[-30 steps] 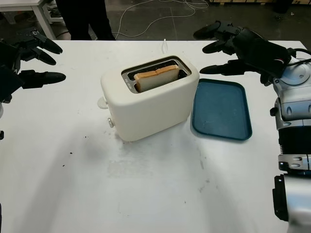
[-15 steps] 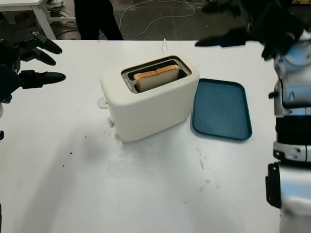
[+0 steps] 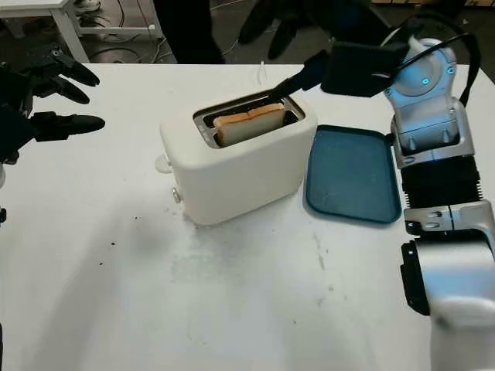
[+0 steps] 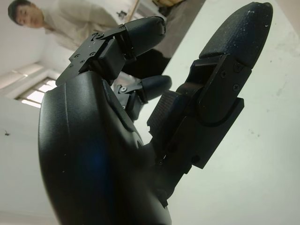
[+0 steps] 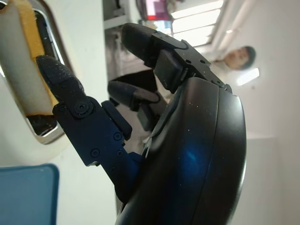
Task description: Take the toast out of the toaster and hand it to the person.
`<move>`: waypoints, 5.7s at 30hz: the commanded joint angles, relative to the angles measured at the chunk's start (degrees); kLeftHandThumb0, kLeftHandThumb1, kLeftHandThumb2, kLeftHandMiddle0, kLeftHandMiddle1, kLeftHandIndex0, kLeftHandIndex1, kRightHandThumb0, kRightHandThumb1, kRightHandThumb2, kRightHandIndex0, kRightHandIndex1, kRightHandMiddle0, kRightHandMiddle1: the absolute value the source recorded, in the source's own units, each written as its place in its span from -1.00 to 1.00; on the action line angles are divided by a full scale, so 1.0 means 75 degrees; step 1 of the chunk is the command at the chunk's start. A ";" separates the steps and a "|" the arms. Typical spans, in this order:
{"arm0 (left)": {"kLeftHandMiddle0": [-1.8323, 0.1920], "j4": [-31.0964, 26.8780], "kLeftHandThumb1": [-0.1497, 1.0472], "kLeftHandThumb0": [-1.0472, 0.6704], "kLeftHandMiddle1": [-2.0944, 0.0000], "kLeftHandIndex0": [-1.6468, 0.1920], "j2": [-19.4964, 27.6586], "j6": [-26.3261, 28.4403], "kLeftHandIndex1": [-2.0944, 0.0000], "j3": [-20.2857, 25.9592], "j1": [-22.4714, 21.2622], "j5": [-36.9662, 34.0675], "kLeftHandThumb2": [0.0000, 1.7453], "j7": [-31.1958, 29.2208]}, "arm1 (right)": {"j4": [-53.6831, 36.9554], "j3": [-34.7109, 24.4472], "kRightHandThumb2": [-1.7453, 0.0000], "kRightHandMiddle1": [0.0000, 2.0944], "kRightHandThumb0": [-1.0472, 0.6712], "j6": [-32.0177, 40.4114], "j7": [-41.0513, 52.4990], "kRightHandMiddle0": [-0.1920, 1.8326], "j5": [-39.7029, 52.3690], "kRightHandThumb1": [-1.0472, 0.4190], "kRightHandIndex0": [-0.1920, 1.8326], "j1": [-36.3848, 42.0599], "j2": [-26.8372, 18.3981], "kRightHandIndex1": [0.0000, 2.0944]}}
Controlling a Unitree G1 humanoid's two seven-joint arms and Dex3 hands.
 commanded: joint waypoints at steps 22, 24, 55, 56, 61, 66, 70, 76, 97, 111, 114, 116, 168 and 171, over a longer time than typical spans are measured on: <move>0.34 0.0083 0.43 -1.00 -0.24 0.25 -0.0001 -0.0285 -0.10 0.0031 0.0103 -0.0009 -1.00 0.0051 | 0.0821 0.0670 0.99 -0.62 -0.51 -0.0806 -0.0132 -0.11 -0.1097 -0.43 -0.18 -0.0152 0.0230 -0.32; 0.34 0.0110 0.43 -1.00 -0.25 0.25 -0.0005 -0.0338 -0.10 0.0035 0.0100 -0.0012 -1.00 0.0060 | 0.0842 0.0749 0.99 -0.66 -0.56 -0.0826 -0.0215 -0.09 -0.1287 -0.44 -0.17 -0.0180 0.0223 -0.35; 0.34 0.0043 0.42 -1.00 -0.26 0.26 -0.0030 -0.0224 -0.13 0.0046 0.0124 -0.0007 -1.00 0.0100 | 0.1477 0.1129 1.00 -0.82 -0.20 -0.1392 -0.0106 0.19 -0.1331 -0.44 0.11 -0.0191 0.0534 -0.41; 0.34 0.0050 0.42 -1.00 -0.26 0.26 -0.0028 -0.0236 -0.13 0.0044 0.0121 -0.0007 -1.00 0.0098 | 0.1484 0.1150 1.00 -0.82 -0.19 -0.1377 -0.0093 0.19 -0.1338 -0.44 0.12 -0.0192 0.0536 -0.41; 0.34 0.0018 0.42 -1.00 -0.26 0.26 -0.0023 -0.0208 -0.12 0.0029 0.0113 0.0010 -1.00 0.0094 | 0.1503 0.1203 1.00 -0.83 -0.17 -0.1329 -0.0013 0.22 -0.1347 -0.44 0.15 -0.0191 0.0571 -0.40; 0.33 0.0060 0.43 -1.00 -0.25 0.25 -0.0025 -0.0252 -0.12 0.0032 0.0094 -0.0019 -1.00 0.0074 | 0.1659 0.1188 0.99 -0.82 -0.11 -0.1503 0.0055 0.29 -0.1272 -0.47 0.22 -0.0201 0.0614 -0.37; 0.33 0.0155 0.43 -1.00 -0.24 0.26 -0.0017 -0.0389 -0.11 0.0024 0.0065 -0.0021 -1.00 0.0063 | 0.1628 0.1225 0.98 -0.78 -0.11 -0.1422 0.0070 0.41 -0.1385 -0.51 0.33 -0.0246 0.0580 -0.32; 0.34 0.0154 0.41 -1.00 -0.26 0.25 -0.0045 -0.0374 -0.12 0.0041 0.0058 -0.0098 -1.00 0.0027 | 0.1533 0.1254 0.99 -0.39 -0.46 -0.1685 -0.0534 0.48 -0.1793 -0.67 0.34 -0.0172 0.0537 0.39; 0.34 0.0167 0.42 -1.00 -0.27 0.26 -0.0048 -0.0390 -0.13 0.0036 0.0069 -0.0046 -0.99 0.0060 | 0.1910 0.0663 0.83 0.67 -0.18 -0.2056 -0.1262 0.08 -0.1514 -0.83 0.29 -0.0655 0.0497 0.67; 0.34 0.0114 0.44 -1.00 -0.27 0.26 -0.0024 -0.0372 -0.14 0.0030 0.0112 0.0042 -1.00 0.0110 | 0.3891 -0.0232 0.79 0.67 -0.19 -0.2212 -0.1863 0.11 -0.0809 -0.83 0.29 -0.1803 0.0557 0.67; 0.34 0.0100 0.44 -1.00 -0.27 0.26 -0.0031 -0.0345 -0.14 0.0039 0.0127 0.0034 -1.00 0.0112 | 0.4281 -0.0397 0.79 0.67 -0.24 -0.1867 -0.2130 0.11 -0.0748 -0.83 0.29 -0.1993 0.0565 0.67; 0.34 0.0107 0.43 -1.00 -0.27 0.26 -0.0025 -0.0363 -0.13 0.0035 0.0129 0.0046 -1.00 0.0119 | 0.4545 -0.0562 0.80 0.67 -0.20 -0.1555 -0.2319 0.11 -0.0609 -0.83 0.29 -0.2094 0.0662 0.67; 0.33 0.0009 0.41 -1.00 -0.25 0.25 -0.0029 -0.0211 -0.12 -0.0007 0.0128 0.0040 -1.00 0.0136 | 0.6818 -0.0783 0.74 0.67 -0.15 -0.0770 -0.5155 -0.04 -0.0825 -0.83 0.15 -0.2723 0.1645 0.67; 0.33 -0.0036 0.40 -1.00 -0.26 0.25 -0.0049 -0.0132 -0.12 -0.0003 0.0131 0.0039 -1.00 0.0157 | 0.6797 -0.0911 0.74 0.67 -0.14 -0.0868 -0.5137 -0.03 -0.0711 -0.83 0.16 -0.2770 0.1649 0.67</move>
